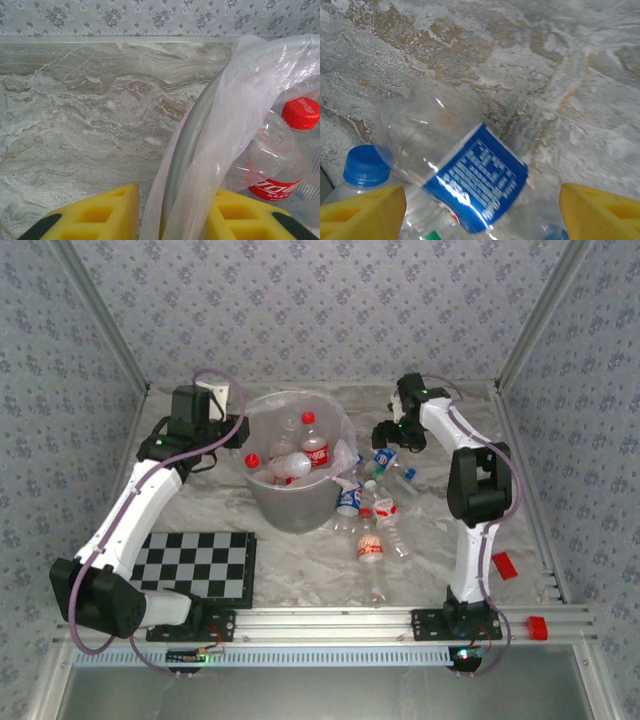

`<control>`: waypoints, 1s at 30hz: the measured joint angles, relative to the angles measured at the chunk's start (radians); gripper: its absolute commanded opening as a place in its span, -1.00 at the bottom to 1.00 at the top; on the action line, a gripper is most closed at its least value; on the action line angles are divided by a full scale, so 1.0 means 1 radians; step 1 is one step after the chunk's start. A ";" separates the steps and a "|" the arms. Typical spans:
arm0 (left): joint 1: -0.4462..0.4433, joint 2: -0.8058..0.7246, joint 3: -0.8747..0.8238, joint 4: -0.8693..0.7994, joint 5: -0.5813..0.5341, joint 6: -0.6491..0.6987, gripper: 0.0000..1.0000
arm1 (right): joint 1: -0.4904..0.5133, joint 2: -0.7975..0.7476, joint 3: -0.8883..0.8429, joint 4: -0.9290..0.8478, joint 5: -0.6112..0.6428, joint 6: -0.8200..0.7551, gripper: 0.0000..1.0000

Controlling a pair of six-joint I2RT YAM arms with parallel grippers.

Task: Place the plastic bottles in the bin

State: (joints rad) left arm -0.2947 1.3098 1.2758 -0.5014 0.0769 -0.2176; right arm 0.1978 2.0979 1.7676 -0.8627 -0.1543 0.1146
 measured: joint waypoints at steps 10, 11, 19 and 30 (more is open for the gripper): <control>0.000 0.000 0.000 0.000 0.000 0.000 -0.32 | -0.029 0.104 0.011 0.023 -0.030 0.030 0.52; 0.000 0.000 0.000 0.000 0.000 0.000 -0.32 | -0.036 0.110 0.011 0.026 -0.036 0.039 0.44; 0.000 0.002 0.000 0.001 0.000 0.000 -0.32 | -0.075 0.110 0.005 0.034 -0.040 0.059 0.20; 0.000 0.007 0.002 0.008 0.000 0.000 -0.32 | -0.198 -0.079 -0.088 0.029 -0.033 0.066 0.09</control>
State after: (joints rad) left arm -0.2947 1.3167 1.2781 -0.4934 0.0769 -0.2180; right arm -0.0006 2.0186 1.6798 -0.8337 -0.1871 0.1810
